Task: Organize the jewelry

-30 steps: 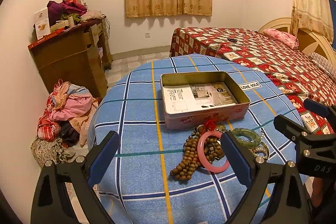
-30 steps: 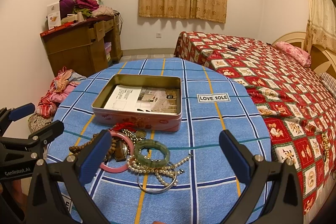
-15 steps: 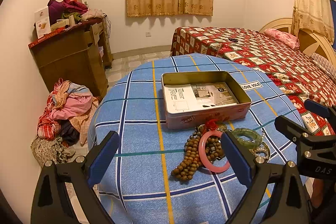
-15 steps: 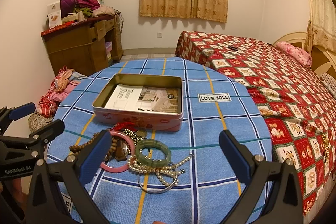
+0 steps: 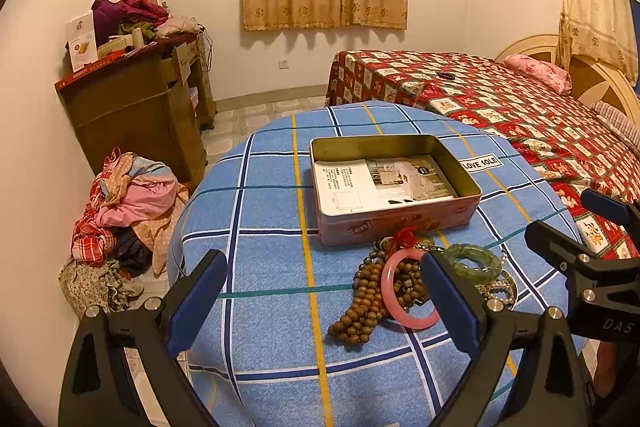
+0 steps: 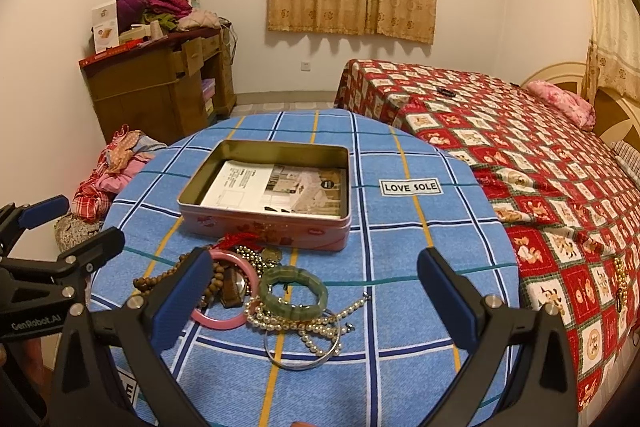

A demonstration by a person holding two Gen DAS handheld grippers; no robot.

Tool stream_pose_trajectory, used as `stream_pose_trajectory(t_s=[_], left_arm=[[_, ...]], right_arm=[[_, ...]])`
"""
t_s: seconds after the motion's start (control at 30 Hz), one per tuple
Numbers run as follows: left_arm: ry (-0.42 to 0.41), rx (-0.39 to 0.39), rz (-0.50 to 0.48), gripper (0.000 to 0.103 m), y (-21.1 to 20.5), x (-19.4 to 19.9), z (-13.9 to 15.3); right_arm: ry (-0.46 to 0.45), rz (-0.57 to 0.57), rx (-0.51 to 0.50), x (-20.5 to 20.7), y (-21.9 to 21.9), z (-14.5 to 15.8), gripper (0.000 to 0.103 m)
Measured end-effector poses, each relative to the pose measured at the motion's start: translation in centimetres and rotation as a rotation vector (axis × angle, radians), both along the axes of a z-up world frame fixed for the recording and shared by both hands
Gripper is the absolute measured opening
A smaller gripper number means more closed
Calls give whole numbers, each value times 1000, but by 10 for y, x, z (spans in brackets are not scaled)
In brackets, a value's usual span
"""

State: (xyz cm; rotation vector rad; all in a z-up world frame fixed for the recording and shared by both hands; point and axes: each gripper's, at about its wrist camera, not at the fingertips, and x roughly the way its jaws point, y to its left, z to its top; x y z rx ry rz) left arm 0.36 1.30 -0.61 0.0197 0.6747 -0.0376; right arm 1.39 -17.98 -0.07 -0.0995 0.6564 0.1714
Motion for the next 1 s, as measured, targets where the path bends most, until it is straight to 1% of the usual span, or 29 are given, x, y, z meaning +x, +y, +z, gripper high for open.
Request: stream_pose_trajectory(t_s=[0.5, 0.6, 0.8, 1.0], left_arm=[[8, 1, -3, 97, 1, 2, -5], [27, 7, -2, 97, 2, 6, -18], [95, 0, -19, 97, 3, 18, -53], [117, -5, -47, 97, -3, 25, -70]], right_arm=[[4, -1, 1, 0, 0, -2, 103], [15, -5, 0, 2, 0, -8, 103], [80, -38, -3, 13, -11, -38, 103], [137, -55, 12, 19, -21, -53, 101]])
